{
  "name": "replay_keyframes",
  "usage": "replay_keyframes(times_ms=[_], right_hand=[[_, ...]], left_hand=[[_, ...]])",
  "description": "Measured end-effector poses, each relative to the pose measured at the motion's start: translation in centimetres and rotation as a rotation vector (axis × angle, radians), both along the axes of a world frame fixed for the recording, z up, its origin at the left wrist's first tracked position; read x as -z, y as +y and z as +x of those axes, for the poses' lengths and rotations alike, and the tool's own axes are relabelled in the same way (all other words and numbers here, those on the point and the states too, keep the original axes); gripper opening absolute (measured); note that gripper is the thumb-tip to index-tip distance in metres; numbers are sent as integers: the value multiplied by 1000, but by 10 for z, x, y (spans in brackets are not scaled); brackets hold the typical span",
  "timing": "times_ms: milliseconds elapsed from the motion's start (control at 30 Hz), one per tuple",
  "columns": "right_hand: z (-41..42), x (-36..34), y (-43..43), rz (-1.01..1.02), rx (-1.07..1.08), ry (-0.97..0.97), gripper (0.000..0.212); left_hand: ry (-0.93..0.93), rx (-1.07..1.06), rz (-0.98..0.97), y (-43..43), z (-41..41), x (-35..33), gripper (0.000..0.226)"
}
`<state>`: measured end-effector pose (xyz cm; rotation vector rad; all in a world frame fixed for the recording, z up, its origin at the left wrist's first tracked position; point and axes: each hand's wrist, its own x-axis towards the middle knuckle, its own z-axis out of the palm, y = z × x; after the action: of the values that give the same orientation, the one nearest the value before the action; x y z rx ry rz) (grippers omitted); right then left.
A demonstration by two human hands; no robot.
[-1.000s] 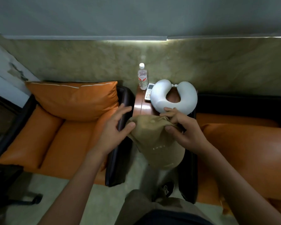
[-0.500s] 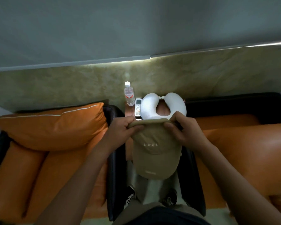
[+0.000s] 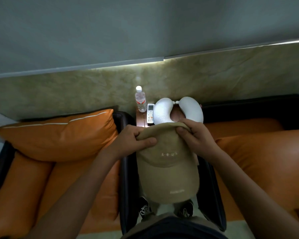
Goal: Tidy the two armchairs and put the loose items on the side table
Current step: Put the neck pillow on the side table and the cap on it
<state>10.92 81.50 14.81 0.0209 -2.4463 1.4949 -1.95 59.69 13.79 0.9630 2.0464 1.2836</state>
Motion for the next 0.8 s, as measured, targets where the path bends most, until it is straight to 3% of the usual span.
replay_keyframes(times_ms=[200, 333, 400, 467, 500, 567, 633, 733, 800], right_hand=[[13, 14, 12, -23, 170, 30, 28], [20, 13, 28, -134, 212, -18, 28], [27, 16, 38, -365, 177, -148, 32], [39, 23, 47, -802, 55, -326, 33], [47, 26, 52, -1008, -8, -387, 38], [62, 37, 64, -1218, -112, -416, 57], [70, 43, 72, -1207, -157, -405, 62], [73, 46, 82, -983, -9, -356, 38], [73, 48, 94, -769, 98, -281, 27]], left_hand=[[-112, -112, 86, 24, 16, 12, 73], [-117, -178, 139, 44, 26, 9, 54], [-154, -206, 206, 57, 34, 5, 48], [-213, -251, 222, 69, 41, 3, 49], [-229, -280, 204, 74, 43, 2, 50], [-247, -314, 190, 82, 47, 3, 48], [-234, -345, 186, 86, 47, 7, 48], [-187, -298, 184, 90, 42, 14, 47], [-122, -221, 131, 93, 37, 22, 63]])
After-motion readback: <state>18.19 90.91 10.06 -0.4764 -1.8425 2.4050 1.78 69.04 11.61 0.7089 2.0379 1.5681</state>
